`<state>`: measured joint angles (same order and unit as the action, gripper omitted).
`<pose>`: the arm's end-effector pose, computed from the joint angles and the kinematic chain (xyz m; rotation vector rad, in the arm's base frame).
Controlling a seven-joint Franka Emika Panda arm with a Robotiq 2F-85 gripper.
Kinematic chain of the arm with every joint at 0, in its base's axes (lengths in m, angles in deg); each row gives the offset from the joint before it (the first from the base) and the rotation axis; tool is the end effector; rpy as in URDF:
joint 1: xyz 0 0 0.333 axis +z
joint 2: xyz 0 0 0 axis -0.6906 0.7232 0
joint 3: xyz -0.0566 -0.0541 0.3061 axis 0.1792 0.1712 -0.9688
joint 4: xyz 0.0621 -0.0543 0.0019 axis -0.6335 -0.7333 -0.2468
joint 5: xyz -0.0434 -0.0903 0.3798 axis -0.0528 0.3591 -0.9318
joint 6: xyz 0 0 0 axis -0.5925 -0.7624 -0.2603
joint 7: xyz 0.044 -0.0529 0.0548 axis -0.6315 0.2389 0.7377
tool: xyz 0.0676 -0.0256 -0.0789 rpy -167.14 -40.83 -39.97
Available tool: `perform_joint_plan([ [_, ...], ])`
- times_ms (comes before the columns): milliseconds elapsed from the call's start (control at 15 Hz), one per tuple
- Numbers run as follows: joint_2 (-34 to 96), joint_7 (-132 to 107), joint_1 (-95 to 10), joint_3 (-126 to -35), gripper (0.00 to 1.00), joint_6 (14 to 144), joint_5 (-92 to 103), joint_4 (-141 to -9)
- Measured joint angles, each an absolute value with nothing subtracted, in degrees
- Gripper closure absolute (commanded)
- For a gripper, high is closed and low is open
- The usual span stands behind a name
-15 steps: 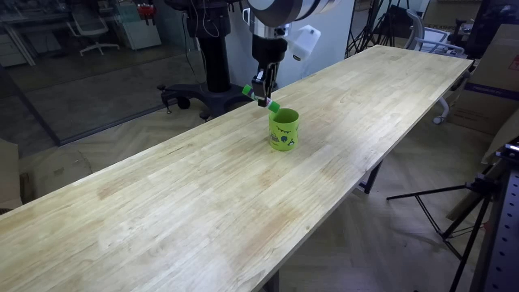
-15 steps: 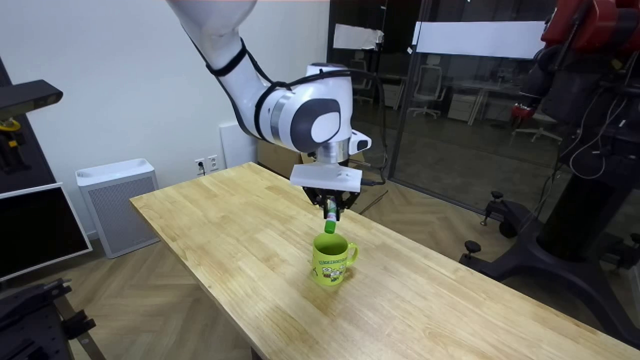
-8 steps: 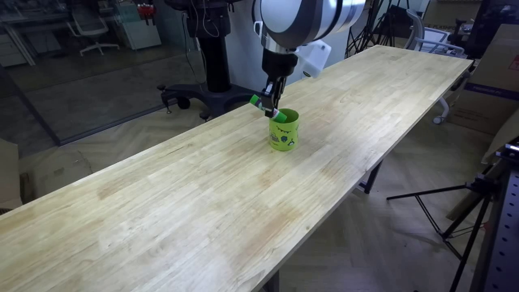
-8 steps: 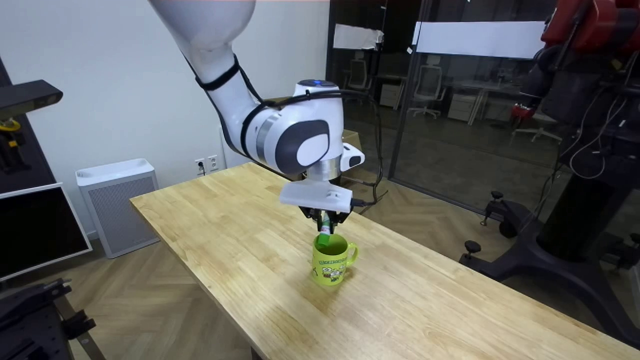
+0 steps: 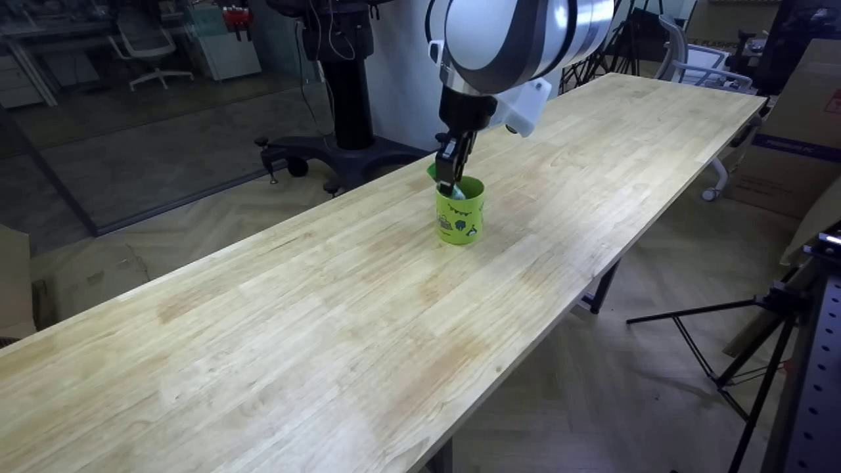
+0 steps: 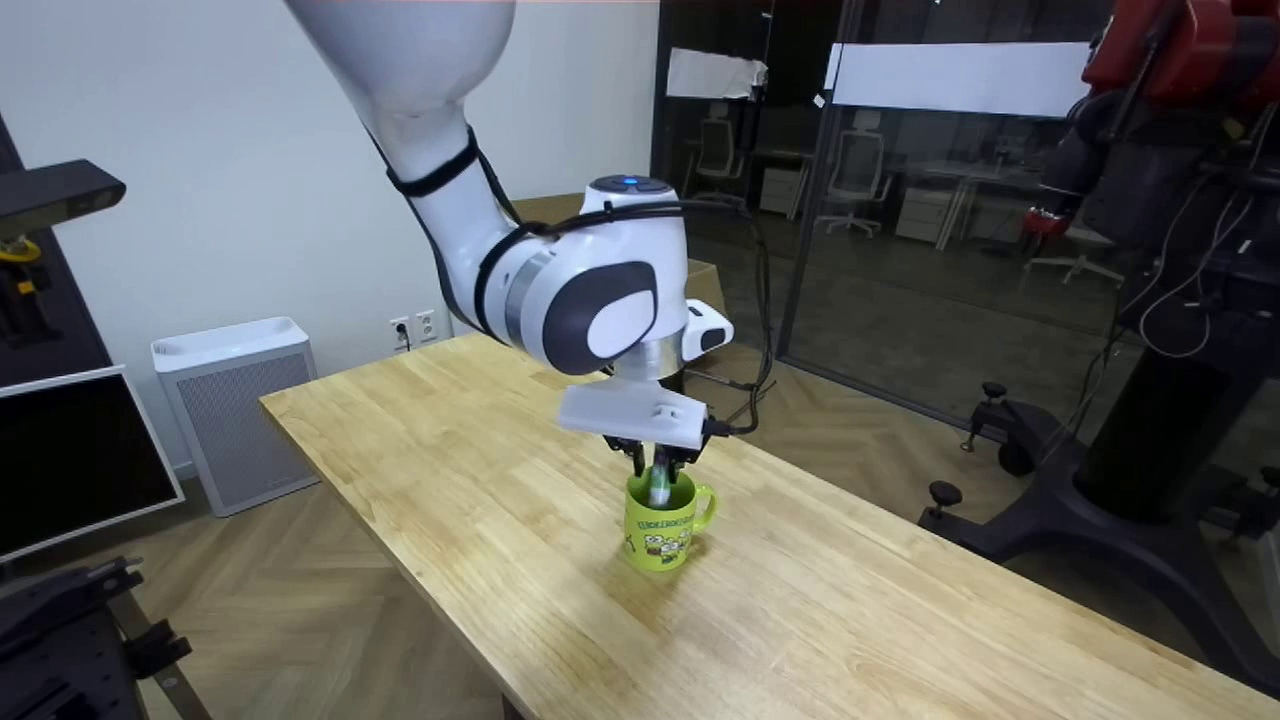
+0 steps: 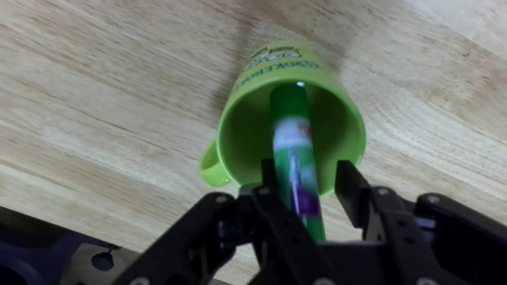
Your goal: Put the paper glue in the mug
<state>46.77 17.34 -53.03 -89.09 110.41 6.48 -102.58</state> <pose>0.5994 -0.0486 0.1713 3.0137 0.6119 0.3616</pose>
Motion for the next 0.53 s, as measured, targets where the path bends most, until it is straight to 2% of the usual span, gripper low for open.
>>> perform_joint_plan([
  [200, 46.5, 17.3, -53.4, -89.1, 0.05, 110.5, 6.5, -102.8],
  [267, 46.3, 17.3, -53.4, -89.1, 0.02, 110.6, 6.5, -103.0],
  [533, 44.7, 17.2, -53.6, -89.3, 0.00, 110.9, 6.3, -104.3],
])
